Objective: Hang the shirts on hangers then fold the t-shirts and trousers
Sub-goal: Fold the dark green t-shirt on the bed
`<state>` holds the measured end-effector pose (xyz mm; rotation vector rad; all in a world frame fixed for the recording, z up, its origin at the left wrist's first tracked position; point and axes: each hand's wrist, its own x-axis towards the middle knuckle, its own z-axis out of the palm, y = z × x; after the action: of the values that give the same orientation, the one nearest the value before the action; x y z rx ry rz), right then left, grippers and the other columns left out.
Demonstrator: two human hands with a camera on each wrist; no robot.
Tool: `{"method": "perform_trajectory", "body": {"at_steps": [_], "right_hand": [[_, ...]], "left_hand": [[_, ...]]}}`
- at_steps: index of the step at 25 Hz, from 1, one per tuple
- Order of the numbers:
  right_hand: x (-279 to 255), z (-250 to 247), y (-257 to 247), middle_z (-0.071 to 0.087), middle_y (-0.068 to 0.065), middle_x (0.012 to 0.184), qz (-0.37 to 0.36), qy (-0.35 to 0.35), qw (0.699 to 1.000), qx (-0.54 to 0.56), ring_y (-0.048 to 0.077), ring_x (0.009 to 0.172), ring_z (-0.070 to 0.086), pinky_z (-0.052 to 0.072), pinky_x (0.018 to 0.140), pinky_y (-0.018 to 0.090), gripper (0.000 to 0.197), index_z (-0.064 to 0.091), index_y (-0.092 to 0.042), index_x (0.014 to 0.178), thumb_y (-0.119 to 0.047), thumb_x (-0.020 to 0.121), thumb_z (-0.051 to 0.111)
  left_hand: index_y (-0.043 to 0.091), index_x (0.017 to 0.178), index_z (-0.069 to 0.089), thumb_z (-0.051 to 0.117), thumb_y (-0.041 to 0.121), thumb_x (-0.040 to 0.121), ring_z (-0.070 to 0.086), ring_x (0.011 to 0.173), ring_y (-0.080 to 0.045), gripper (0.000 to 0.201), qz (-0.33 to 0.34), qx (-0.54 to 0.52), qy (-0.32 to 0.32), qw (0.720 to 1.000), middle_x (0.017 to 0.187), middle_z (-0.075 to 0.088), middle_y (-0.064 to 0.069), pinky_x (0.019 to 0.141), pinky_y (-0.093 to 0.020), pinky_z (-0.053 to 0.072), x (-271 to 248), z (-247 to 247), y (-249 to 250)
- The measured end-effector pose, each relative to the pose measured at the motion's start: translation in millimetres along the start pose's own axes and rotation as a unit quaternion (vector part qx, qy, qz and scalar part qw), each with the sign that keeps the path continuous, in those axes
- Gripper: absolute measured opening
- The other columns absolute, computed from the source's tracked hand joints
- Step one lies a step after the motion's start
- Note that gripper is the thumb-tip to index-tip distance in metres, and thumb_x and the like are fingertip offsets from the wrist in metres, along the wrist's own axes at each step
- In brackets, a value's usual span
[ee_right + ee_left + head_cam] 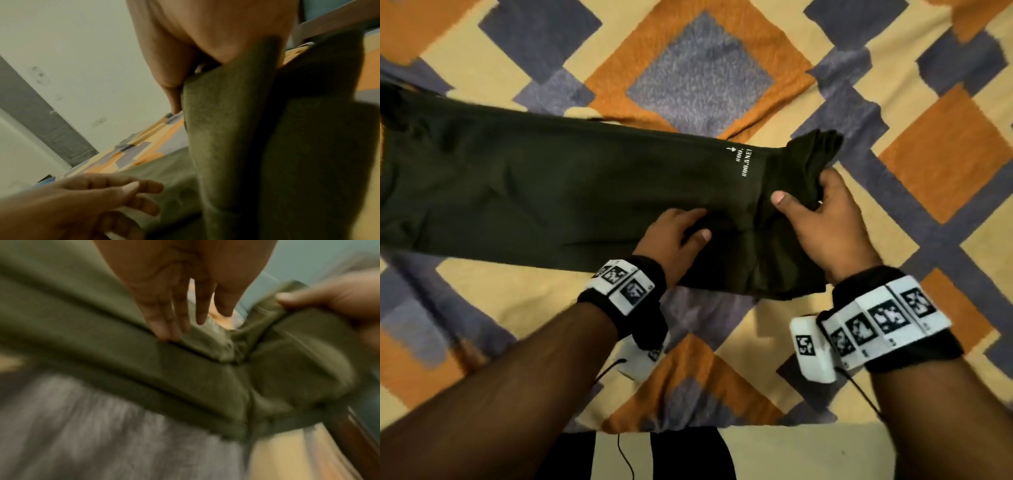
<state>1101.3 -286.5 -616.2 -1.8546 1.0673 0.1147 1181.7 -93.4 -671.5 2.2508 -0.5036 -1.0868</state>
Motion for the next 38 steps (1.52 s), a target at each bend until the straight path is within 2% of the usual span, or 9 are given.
{"method": "perform_trajectory", "body": {"at_steps": [4,7,10,14,21,26,31,34,38], "right_hand": [[-17,88,-63,0.060,0.007,0.112,-0.072,-0.024,0.991,-0.109,0.025,0.107,0.057,0.045,0.083,0.031,0.037,0.050,-0.017,0.109,-0.039,0.084,0.066],[-31,149,-89,0.055,0.001,0.111,-0.059,-0.049,0.993,-0.089,0.017,0.102,0.052,0.037,0.080,0.026,0.019,0.050,-0.023,0.101,-0.035,0.090,0.060],[-32,158,-76,0.056,0.005,0.103,-0.090,0.017,0.991,-0.099,0.023,0.098,0.055,0.039,0.085,0.027,0.009,0.060,-0.013,0.097,-0.019,0.090,0.060],[-13,137,-45,0.059,0.014,0.102,-0.149,0.054,0.974,-0.161,0.031,0.101,0.056,0.040,0.092,0.033,0.014,0.064,-0.005,0.097,-0.013,0.087,0.058],[20,165,-12,0.021,0.002,0.159,-0.186,-0.027,0.876,-0.444,0.033,0.146,0.015,0.010,0.114,0.059,0.059,0.028,-0.028,0.150,-0.048,0.094,0.026],[22,187,-3,0.017,0.000,0.160,-0.189,0.013,0.866,-0.463,0.032,0.147,0.014,0.003,0.112,0.062,0.058,0.021,-0.029,0.152,-0.049,0.098,0.025],[22,185,-10,0.010,-0.001,0.161,-0.177,0.015,0.871,-0.458,0.030,0.148,0.007,-0.004,0.111,0.062,0.059,0.014,-0.028,0.153,-0.049,0.097,0.019],[26,191,-7,0.008,-0.005,0.162,-0.172,-0.001,0.876,-0.451,0.027,0.148,0.006,-0.003,0.113,0.061,0.059,0.011,-0.029,0.153,-0.048,0.098,0.017],[33,168,6,0.008,-0.007,0.161,-0.198,-0.010,0.866,-0.460,0.026,0.148,0.009,0.002,0.113,0.062,0.067,0.010,-0.033,0.153,-0.064,0.094,0.017]], "left_hand": [[0.028,0.124,0.054,0.032,0.036,0.102,0.060,0.102,-0.024,0.032,-0.157,-0.419,0.012,0.894,0.108,0.062,0.004,0.081,-0.040,0.053,-12,-34,-26],[0.020,0.119,0.055,0.029,0.033,0.103,0.056,0.107,-0.011,0.033,-0.110,-0.403,0.067,0.906,0.108,0.059,0.005,0.088,-0.020,0.042,-10,-56,-54],[0.022,0.119,0.049,0.053,0.028,0.096,0.056,0.100,-0.003,0.025,-0.100,-0.385,0.044,0.916,0.107,0.057,0.011,0.084,-0.006,0.040,0,-58,-69],[0.023,0.115,0.055,0.082,0.041,0.063,0.065,0.099,-0.015,0.061,-0.142,-0.401,0.080,0.902,0.109,0.067,0.000,0.090,-0.034,0.053,16,-49,-76],[0.023,0.140,0.039,0.071,0.003,0.077,0.052,0.121,-0.014,0.073,-0.093,-0.386,0.067,0.915,0.131,0.052,0.002,0.108,-0.037,0.040,9,-50,-82],[0.024,0.146,0.032,0.068,0.007,0.085,0.045,0.123,-0.010,0.073,-0.102,-0.301,0.077,0.945,0.143,0.044,-0.001,0.099,-0.017,0.036,6,-65,-89],[0.034,0.149,0.014,0.061,0.025,0.083,0.040,0.128,-0.030,0.082,-0.043,0.055,0.177,0.982,0.150,0.028,-0.009,0.101,-0.044,0.040,2,-63,-62],[0.050,0.145,-0.005,0.043,0.036,0.092,0.003,0.146,-0.028,0.073,-0.016,0.220,0.131,0.967,0.159,-0.011,0.000,0.113,-0.054,0.014,5,-49,-67],[0.054,0.138,-0.022,0.027,0.045,0.097,-0.019,0.145,-0.021,0.065,-0.074,0.259,0.074,0.960,0.156,-0.025,0.006,0.109,-0.060,-0.014,8,-50,-92]]}}
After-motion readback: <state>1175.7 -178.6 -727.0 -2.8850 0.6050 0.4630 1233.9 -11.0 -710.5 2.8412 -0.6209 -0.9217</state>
